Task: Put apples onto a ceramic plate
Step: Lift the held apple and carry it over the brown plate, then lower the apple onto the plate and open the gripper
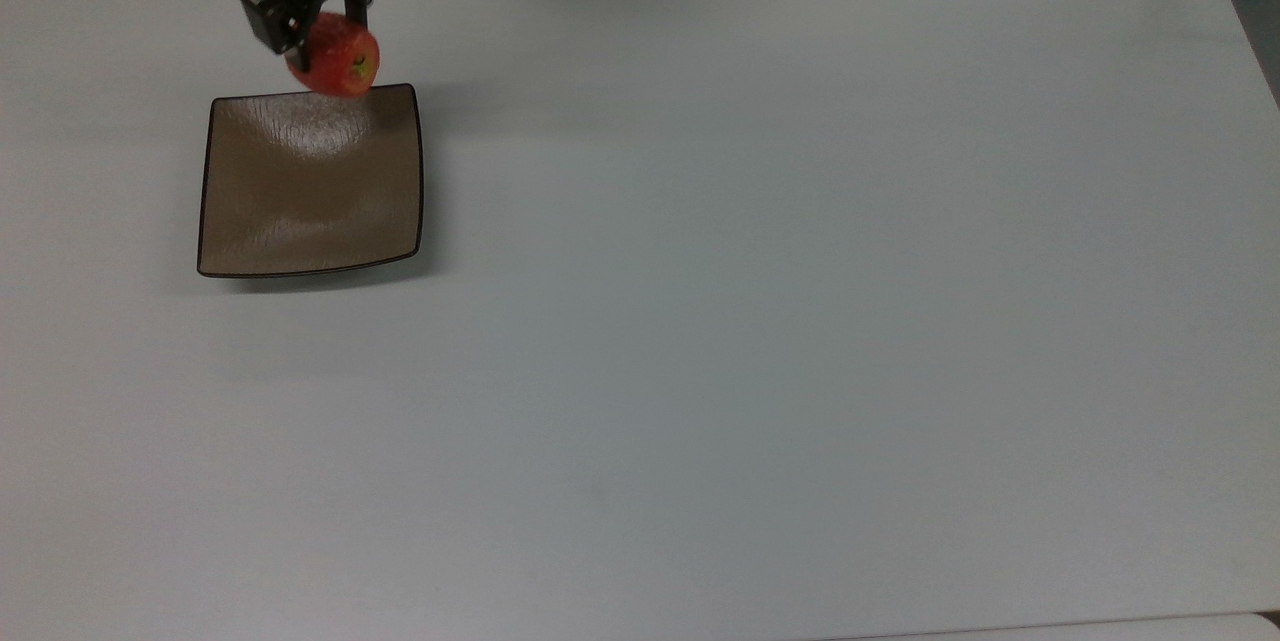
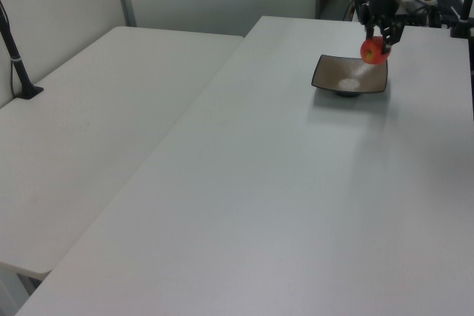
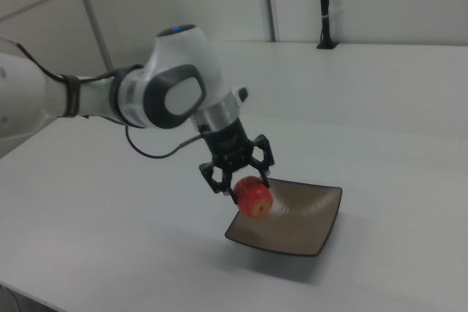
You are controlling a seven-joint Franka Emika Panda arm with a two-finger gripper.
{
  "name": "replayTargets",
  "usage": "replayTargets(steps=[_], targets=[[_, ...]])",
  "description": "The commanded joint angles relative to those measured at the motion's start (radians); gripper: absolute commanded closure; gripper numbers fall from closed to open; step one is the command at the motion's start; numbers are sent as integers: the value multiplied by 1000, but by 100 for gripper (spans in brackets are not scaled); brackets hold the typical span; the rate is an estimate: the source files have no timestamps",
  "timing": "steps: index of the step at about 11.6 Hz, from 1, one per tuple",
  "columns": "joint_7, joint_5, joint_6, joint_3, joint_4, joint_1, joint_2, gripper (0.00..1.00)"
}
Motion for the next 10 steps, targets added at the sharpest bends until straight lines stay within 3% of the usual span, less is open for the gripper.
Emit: replayTargets(steps=[1,3,6,10], targets=[[33,13,54,1,40,-21,92,9],[33,13,52,1,40,-25,93,1],[36,16,39,1,55,-32,84,0],[247,76,-54,4,118,-22,72,0]])
